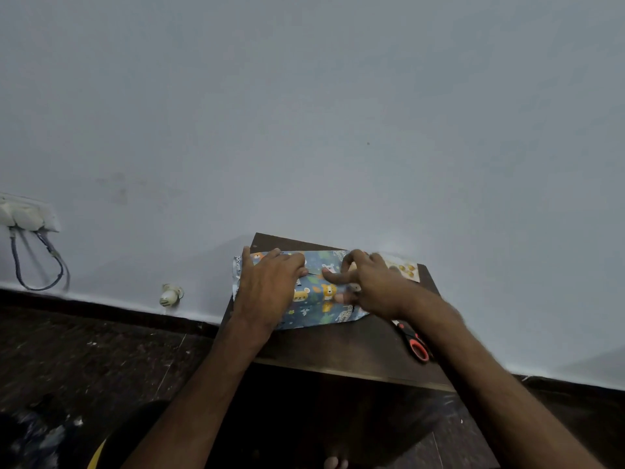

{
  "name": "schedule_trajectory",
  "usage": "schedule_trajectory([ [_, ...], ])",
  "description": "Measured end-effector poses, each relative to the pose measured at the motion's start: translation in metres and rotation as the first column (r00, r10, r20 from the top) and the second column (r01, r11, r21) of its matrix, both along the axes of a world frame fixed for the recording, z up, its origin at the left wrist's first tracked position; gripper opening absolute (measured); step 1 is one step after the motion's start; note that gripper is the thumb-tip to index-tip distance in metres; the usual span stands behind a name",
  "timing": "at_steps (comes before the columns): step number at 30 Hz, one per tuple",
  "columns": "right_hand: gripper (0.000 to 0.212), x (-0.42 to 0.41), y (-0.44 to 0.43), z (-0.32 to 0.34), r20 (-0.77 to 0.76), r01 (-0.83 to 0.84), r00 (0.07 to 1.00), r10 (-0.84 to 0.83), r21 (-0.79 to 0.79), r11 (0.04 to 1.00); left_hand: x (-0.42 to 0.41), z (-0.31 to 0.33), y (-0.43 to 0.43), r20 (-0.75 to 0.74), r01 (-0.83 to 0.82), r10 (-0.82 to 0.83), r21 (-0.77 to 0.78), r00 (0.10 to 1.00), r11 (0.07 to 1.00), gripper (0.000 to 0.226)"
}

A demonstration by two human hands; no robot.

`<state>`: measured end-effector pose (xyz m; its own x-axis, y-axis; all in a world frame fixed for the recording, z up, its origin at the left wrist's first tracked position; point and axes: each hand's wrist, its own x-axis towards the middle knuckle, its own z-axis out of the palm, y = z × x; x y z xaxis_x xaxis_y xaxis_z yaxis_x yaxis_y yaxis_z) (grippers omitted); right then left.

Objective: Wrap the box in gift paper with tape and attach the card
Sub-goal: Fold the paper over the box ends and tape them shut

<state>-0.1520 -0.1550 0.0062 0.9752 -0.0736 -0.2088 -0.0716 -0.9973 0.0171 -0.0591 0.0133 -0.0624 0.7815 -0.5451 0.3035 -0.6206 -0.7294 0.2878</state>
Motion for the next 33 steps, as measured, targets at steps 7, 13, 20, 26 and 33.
schedule_trajectory([
  [7, 0.042, -0.014, -0.005, -0.022, 0.39, 0.054, 0.918, -0.067, 0.046, 0.997, -0.005, 0.003, 0.002, 0.019, 0.01, -0.01, -0.001, 1.0, 1.0, 0.028],
  [13, 0.05, -0.009, 0.006, -0.052, 0.298, 0.083, 0.949, -0.099, 0.067, 0.994, -0.002, -0.007, 0.004, 0.065, 0.007, -0.002, -0.077, 0.998, 0.997, 0.065],
  [20, 0.043, -0.056, -0.013, -0.055, 0.408, 0.136, 0.887, -0.216, 0.216, 0.967, -0.003, -0.008, 0.007, 0.069, 0.023, -0.016, -0.103, 0.997, 0.994, 0.069],
  [26, 0.036, -0.079, -0.086, -0.077, 0.501, 0.544, 0.622, -0.601, 0.276, 0.793, -0.003, -0.016, -0.003, 0.259, -0.006, 0.013, -0.028, 0.966, 1.0, 0.04],
  [33, 0.009, -0.093, -0.119, -0.108, 0.379, 0.638, 0.654, -0.655, 0.188, 0.746, -0.006, -0.017, -0.013, 0.371, 0.03, 0.01, -0.101, 0.929, 0.994, 0.027],
])
